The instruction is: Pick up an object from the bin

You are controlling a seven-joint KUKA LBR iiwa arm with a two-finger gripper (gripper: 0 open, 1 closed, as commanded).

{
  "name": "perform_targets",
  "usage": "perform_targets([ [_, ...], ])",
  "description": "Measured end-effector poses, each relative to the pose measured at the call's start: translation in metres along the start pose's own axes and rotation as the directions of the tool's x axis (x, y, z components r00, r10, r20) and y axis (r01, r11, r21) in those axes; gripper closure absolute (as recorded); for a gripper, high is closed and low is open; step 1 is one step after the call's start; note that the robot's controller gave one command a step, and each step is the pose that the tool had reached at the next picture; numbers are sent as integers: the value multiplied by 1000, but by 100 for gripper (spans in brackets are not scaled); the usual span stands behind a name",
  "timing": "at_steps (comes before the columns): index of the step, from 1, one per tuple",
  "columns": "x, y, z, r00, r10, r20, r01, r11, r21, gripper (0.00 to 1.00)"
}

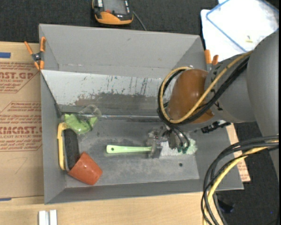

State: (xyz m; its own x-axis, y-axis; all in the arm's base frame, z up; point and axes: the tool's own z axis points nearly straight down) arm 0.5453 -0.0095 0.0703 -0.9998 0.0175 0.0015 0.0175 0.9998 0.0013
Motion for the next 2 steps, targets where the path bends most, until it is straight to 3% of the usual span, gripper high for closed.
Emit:
perform_targets([
  [1,0,0,0,1000,0,0,0,1000,0,100],
  [2,4,0,-26,1000,0,-11,0,1000,0,100],
])
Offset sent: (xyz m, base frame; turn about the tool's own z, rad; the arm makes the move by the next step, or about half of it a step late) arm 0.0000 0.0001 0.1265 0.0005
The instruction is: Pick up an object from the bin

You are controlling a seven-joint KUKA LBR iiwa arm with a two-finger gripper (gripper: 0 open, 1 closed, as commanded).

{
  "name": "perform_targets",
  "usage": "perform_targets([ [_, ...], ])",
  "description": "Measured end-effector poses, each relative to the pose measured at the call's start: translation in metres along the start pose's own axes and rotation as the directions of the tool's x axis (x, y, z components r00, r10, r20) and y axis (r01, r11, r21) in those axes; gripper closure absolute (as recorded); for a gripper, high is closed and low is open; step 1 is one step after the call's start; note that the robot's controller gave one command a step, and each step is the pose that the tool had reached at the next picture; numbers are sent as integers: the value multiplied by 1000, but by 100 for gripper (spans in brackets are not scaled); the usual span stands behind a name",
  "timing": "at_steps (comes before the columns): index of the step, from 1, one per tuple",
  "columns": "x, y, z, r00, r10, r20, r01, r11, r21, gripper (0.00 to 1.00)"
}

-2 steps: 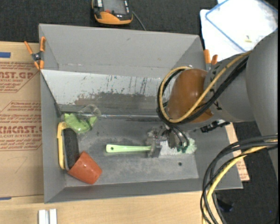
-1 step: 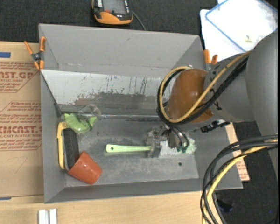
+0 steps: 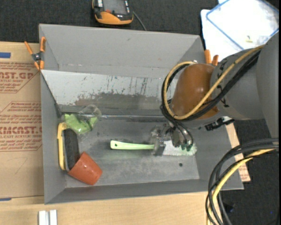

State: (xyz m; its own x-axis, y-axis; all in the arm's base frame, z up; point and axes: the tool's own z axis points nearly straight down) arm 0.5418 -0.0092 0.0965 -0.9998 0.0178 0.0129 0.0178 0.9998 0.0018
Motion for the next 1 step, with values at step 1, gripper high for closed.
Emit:
perform_targets([
  [1,-3,0,-45,1000,0,11,0,1000,0,100],
])
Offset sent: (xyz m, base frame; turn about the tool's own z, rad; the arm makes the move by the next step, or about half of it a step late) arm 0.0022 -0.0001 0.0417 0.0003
